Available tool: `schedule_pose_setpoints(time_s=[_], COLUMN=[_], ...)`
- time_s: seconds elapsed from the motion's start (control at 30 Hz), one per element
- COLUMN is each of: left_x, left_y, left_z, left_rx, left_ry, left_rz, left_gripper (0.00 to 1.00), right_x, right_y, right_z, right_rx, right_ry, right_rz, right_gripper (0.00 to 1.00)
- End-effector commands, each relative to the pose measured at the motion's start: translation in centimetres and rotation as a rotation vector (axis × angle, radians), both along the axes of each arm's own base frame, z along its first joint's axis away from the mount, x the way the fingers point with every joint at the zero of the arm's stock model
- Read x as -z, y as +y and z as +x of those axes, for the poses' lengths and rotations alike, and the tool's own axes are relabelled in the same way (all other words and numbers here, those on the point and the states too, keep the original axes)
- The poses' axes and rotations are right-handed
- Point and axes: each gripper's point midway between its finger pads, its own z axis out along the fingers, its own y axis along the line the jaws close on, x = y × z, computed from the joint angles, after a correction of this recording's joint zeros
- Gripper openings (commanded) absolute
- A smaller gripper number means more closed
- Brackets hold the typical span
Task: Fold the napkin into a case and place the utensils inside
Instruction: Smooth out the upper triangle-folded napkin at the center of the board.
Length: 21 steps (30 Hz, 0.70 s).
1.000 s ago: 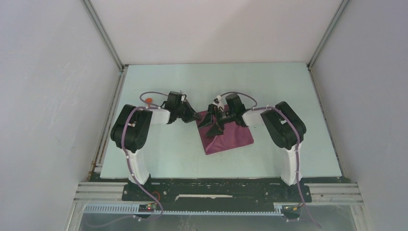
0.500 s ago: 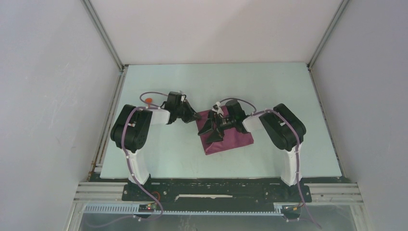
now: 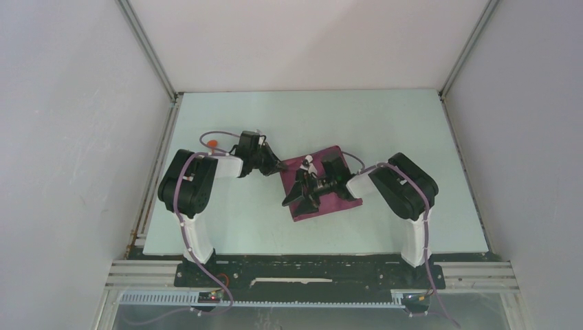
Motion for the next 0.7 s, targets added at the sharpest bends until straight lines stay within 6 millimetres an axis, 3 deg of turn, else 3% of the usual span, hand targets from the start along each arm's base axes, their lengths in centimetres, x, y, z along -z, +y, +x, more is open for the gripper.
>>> schedule_pose_setpoints(time_s=[0.0,0.17,0.3,0.5,0.67], left_x=[2.6,2.5,2.5,2.6,2.7], left_y=[2.2,2.2,2.2,2.2,2.3], left_z=[-1.1,-1.1,-1.1,-1.1,-1.1], left_rx=[-0.043,-0.043,-0.041,-0.038,-0.039], left_ry=[0.067,0.066,0.067,0.07,0.071], left_rz=[0.087,0.086,0.086,0.09,0.094], left_gripper=[0.0,0.0,0.0,0.0,0.0], right_x=[-0.8,-2.8,-3.1,-0.2,1.9], right_y=[0.2,0.1,0.7,1.1,0.3], right_z=[-0.5,-0.4,-0.7,-2.5,-3.5], right_rx=[-0.005,0.0,-0.012,-0.044,-0.051], right_ry=[-0.019,-0.067,-0.067,-0.033,-0.037], right_rz=[0.04,0.045,0.053,-0.007,-0.074], right_gripper=[0.94,0.95,0.95,0.95,0.95])
